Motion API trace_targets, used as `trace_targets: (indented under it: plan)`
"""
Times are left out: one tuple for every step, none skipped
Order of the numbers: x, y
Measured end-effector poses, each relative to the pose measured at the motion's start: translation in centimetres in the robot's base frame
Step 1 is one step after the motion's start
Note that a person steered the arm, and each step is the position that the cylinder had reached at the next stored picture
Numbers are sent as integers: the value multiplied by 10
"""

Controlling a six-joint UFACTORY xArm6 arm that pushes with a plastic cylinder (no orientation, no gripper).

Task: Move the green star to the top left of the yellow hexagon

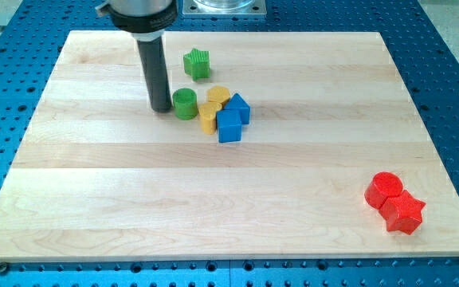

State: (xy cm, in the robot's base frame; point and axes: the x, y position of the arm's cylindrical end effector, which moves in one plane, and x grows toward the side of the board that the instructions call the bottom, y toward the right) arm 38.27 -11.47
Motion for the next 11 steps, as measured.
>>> trace_targets:
  plan:
    - [-39,-33]
    - [-100,-30]
    - [-109,19]
    - [-116,59]
    - [-125,78]
    - [-107,70]
    - [-86,62]
    - [-70,62]
    - [-104,71]
    - [-96,88]
    - [-77,80]
